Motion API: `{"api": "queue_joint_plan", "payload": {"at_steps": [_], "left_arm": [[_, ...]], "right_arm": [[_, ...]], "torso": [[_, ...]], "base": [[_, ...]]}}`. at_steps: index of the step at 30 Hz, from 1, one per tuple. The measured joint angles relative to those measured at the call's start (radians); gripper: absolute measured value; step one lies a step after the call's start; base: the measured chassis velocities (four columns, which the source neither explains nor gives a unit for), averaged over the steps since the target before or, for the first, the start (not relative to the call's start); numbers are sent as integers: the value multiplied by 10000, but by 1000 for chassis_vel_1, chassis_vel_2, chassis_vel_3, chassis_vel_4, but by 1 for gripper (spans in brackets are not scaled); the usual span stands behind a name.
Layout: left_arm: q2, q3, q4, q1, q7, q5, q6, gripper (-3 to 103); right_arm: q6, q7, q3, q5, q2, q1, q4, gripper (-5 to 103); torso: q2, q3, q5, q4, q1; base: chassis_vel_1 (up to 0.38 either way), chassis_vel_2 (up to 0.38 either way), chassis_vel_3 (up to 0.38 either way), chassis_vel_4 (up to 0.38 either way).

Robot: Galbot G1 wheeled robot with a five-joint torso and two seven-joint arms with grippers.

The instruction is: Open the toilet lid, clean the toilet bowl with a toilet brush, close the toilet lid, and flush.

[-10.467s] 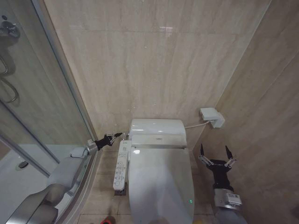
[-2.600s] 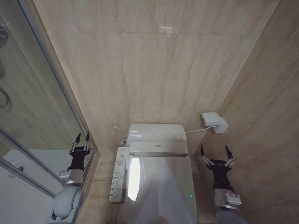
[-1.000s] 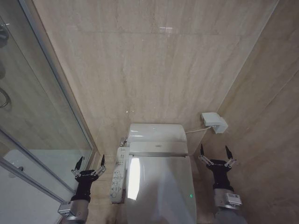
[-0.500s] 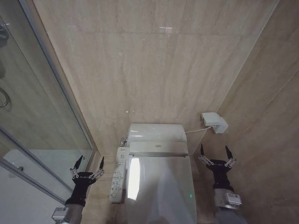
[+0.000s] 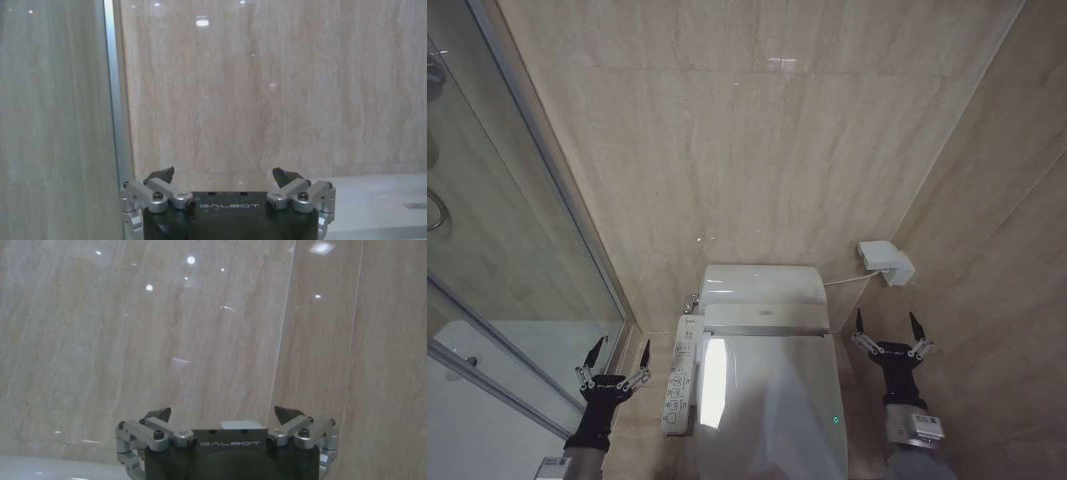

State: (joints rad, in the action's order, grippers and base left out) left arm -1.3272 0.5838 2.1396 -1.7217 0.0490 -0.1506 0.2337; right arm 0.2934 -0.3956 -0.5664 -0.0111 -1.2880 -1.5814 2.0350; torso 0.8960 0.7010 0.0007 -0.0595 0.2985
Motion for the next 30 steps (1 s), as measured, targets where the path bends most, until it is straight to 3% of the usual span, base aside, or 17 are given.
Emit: {"api": "queue_joint_plan", "payload": {"at_steps": [30], "left_arm": [[-274,-209,284,-325,22,517,-65,99]], "right_arm": [[0,0,0,0,0,0,0,100]], "torso": [[0,0,0,0,0]], "base": [[0,0,0,0]]}}
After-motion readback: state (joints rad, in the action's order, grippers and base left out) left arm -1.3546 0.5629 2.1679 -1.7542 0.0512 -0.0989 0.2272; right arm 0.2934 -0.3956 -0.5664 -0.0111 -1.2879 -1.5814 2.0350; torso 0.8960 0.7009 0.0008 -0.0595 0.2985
